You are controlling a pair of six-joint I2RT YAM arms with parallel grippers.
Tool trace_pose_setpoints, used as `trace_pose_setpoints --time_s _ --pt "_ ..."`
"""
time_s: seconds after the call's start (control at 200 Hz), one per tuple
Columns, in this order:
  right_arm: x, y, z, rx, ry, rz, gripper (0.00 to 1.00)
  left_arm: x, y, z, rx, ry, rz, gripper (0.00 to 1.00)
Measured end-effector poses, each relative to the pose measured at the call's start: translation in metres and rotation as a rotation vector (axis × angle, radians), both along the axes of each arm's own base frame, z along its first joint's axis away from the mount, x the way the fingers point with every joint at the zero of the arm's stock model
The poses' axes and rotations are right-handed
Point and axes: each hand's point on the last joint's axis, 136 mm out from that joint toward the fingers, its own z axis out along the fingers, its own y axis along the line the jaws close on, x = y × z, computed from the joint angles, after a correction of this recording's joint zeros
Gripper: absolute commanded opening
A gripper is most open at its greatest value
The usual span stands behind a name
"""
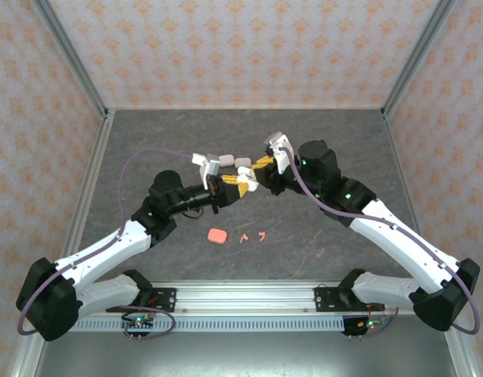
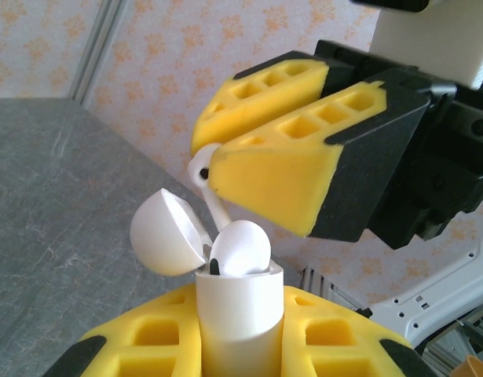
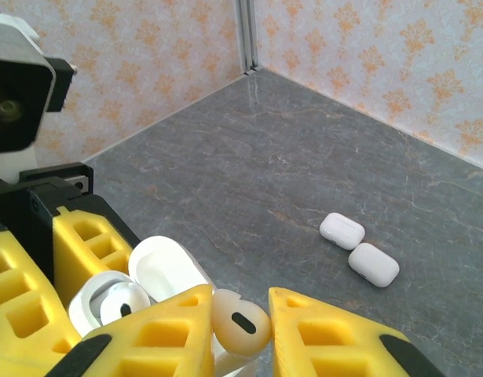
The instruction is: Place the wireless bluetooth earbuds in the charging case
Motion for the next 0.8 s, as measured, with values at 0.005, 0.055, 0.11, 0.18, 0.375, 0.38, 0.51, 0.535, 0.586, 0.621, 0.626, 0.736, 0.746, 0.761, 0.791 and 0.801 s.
trace_pose_setpoints --time_s 0.005,0.055,0.11,0.18,0.375,0.38,0.51,0.535,0.586,0.621,0.626,0.736,0.746,0.761,0.791,0.801 --pt "0.0 0.0 0.0 -0.001 0.001 0.0 0.21 0.0 0.0 0.0 0.0 0.0 0.0 0.0" --pt "-0.001 0.0 -0.001 -0.002 0.003 0.002 0.21 0.0 0.0 0.001 -0.001 -0.002 0.0 0.0" --pt "-0.001 0.0 -0.002 -0.002 0.004 0.002 0.21 0.0 0.0 0.001 -0.001 -0.002 0.0 0.0" --pt "-0.001 0.001 -0.003 -0.003 0.006 0.003 0.21 0.0 0.0 0.001 -0.001 -0.002 0.0 0.0" --pt "-0.004 0.003 -0.008 0.001 0.029 0.021 0.21 -0.001 0.001 0.002 -0.003 -0.004 0.001 0.0" --pt "-0.005 0.003 -0.008 0.002 0.03 0.023 0.21 -0.001 0.001 0.002 -0.003 -0.004 0.001 0.0" --pt "-0.008 0.005 -0.008 0.013 0.042 0.04 0.21 -0.001 0.001 0.002 -0.003 -0.005 0.0 0.0" --pt "-0.008 0.005 -0.008 0.015 0.045 0.04 0.21 -0.001 0.001 0.002 -0.003 -0.005 0.0 0.0" --pt "-0.009 0.006 -0.008 0.02 0.051 0.044 0.21 -0.001 0.001 0.003 -0.004 -0.007 0.0 0.0" --pt "-0.009 0.006 -0.008 0.024 0.056 0.044 0.22 -0.001 0.001 0.003 -0.005 -0.008 0.0 0.0" --pt "-0.009 0.006 -0.008 0.025 0.058 0.044 0.22 -0.001 0.001 0.003 -0.006 -0.008 0.0 0.0" --pt "-0.011 0.007 -0.007 0.035 0.07 0.051 0.23 -0.003 0.002 0.005 -0.009 -0.014 0.0 0.0" --pt "-0.011 0.007 -0.006 0.036 0.071 0.051 0.23 -0.003 0.002 0.005 -0.009 -0.014 0.0 0.0" --pt "-0.012 0.008 -0.006 0.038 0.075 0.052 0.23 -0.003 0.002 0.005 -0.01 -0.015 0.0 0.0" --pt "-0.012 0.008 -0.006 0.042 0.081 0.054 0.23 -0.004 0.002 0.006 -0.013 -0.02 0.0 0.0" --pt "-0.013 0.008 -0.005 0.042 0.082 0.055 0.23 -0.004 0.003 0.006 -0.014 -0.021 0.0 0.0"
